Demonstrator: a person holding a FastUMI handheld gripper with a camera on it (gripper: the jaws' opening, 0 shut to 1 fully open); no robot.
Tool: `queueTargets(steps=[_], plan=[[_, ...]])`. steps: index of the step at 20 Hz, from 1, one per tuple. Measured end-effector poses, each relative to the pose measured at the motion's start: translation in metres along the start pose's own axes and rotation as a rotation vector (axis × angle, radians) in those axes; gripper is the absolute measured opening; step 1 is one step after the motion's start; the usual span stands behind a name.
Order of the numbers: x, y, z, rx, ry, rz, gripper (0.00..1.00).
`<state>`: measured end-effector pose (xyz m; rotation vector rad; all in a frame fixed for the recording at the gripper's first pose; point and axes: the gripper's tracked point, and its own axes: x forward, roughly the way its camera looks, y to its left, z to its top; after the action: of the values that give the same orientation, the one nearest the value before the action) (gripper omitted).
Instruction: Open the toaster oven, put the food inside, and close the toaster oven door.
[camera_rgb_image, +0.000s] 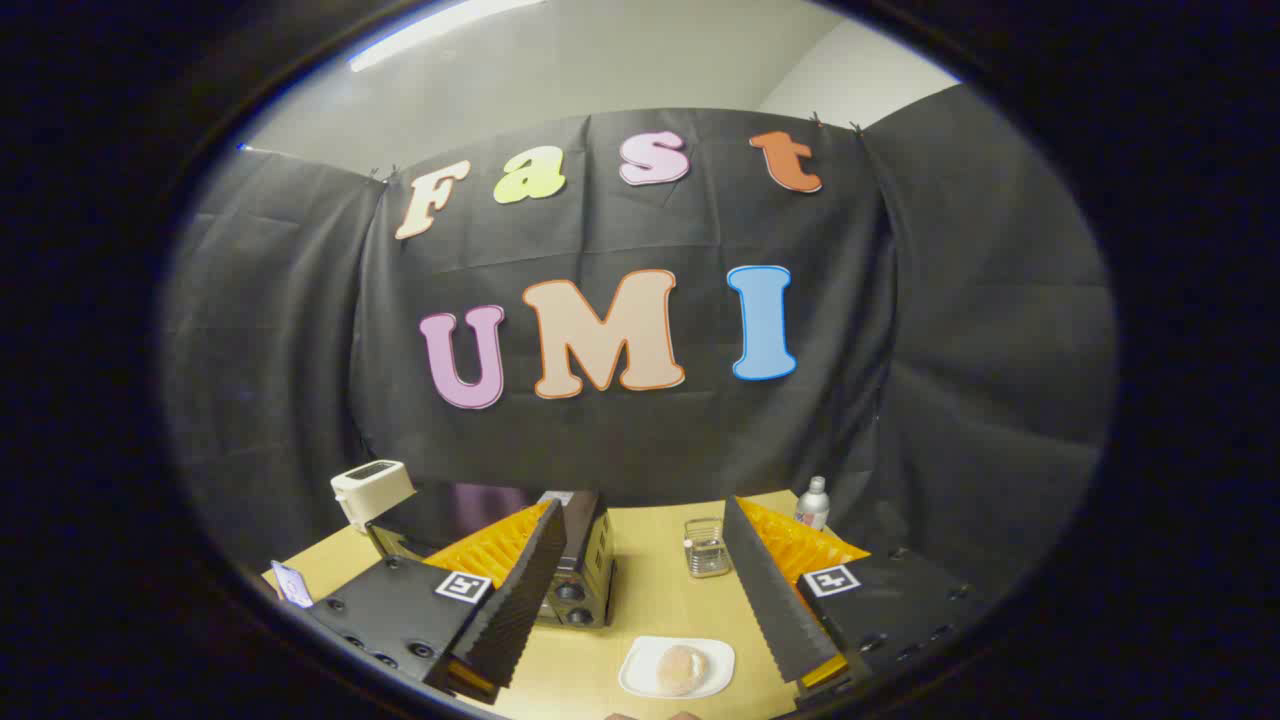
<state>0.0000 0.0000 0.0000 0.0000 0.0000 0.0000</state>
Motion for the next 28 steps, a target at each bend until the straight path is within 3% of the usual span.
queueTargets(steps=[15, 28], plan=[[0.007, 0.012, 0.022, -0.027, -0.049, -0.040, 0.97], [0.018, 0.041, 0.010, -0.002, -0.036, -0.038, 0.97]])
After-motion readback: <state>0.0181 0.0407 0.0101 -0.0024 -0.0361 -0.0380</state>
